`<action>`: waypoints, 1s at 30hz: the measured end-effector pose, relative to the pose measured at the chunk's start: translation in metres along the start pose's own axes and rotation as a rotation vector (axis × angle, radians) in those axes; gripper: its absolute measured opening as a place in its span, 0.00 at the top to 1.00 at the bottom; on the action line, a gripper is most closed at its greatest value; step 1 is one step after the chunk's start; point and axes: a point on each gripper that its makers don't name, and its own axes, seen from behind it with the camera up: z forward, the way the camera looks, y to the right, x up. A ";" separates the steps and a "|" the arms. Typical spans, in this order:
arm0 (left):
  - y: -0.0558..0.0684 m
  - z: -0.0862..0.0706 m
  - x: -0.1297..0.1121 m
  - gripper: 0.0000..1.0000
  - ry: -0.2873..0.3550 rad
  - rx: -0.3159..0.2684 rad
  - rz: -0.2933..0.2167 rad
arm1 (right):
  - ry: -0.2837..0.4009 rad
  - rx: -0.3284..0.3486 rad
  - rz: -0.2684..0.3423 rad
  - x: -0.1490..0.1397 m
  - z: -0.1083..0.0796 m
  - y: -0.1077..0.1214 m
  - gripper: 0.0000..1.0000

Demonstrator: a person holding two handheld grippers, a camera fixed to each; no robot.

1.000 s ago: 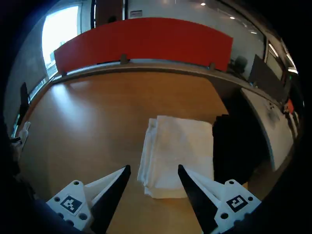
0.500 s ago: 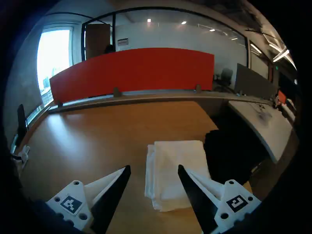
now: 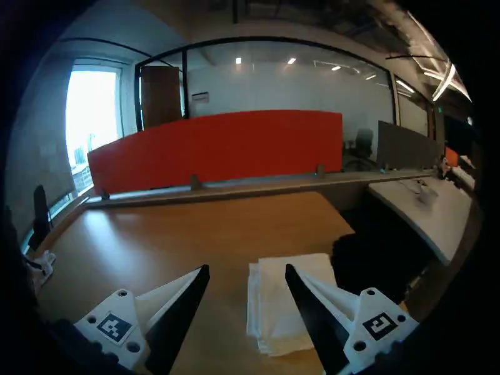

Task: Fold towel

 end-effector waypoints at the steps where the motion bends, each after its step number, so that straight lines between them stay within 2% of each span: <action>1: 0.000 0.000 0.001 0.02 0.002 0.000 0.000 | 0.018 -0.006 -0.001 0.005 -0.001 0.000 0.06; 6: 0.000 0.000 0.008 0.02 0.016 0.001 0.002 | 0.103 -0.046 -0.022 0.029 -0.003 0.000 0.06; 9: 0.000 0.001 0.013 0.02 0.027 0.000 0.002 | 0.132 -0.060 -0.056 0.037 -0.005 -0.005 0.06; 12: -0.001 0.001 0.018 0.02 0.041 -0.001 0.000 | 0.146 -0.058 -0.087 0.040 -0.006 -0.011 0.06; 18: -0.005 0.001 0.029 0.02 0.073 0.003 -0.011 | 0.166 -0.059 -0.101 0.047 -0.007 -0.021 0.06; 24: -0.007 0.000 0.045 0.02 0.121 -0.004 -0.029 | 0.201 -0.048 -0.119 0.057 -0.008 -0.039 0.06; 30: -0.011 -0.006 0.081 0.02 0.231 -0.003 -0.063 | 0.211 -0.022 -0.133 0.061 -0.009 -0.063 0.06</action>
